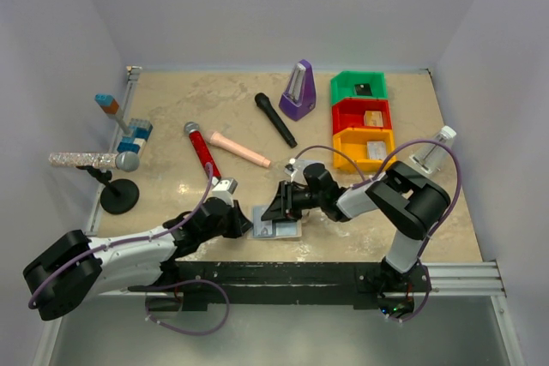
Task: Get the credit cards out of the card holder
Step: Remove the credit card from the card holder.
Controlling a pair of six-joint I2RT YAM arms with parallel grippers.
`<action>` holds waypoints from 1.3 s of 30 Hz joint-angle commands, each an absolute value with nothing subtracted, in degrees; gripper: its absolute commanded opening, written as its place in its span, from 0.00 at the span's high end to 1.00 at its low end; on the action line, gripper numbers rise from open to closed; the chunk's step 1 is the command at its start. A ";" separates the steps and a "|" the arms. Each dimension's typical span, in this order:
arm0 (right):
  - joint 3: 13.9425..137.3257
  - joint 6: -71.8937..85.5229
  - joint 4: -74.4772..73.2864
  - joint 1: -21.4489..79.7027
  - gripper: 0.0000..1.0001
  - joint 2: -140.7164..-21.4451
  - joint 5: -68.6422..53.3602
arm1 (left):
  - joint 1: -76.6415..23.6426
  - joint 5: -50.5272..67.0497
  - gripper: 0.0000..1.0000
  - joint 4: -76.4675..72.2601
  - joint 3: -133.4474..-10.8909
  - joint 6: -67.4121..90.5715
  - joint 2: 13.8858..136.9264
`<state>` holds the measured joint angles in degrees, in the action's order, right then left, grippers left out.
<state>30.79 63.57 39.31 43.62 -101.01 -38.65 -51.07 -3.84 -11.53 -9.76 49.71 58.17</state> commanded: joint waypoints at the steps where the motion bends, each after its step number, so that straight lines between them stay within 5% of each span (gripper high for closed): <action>1: 33.31 61.88 37.88 44.56 0.61 -100.90 -39.81 | -51.33 -1.85 0.91 -14.59 -9.84 49.66 58.62; 15: 33.05 58.62 31.12 45.35 0.63 -97.74 -38.15 | -51.33 -2.81 1.00 -13.89 -8.62 50.45 58.36; 39: 30.94 58.89 30.85 44.91 0.66 -93.60 -37.71 | -51.33 -5.45 1.00 -12.04 -6.59 51.77 59.85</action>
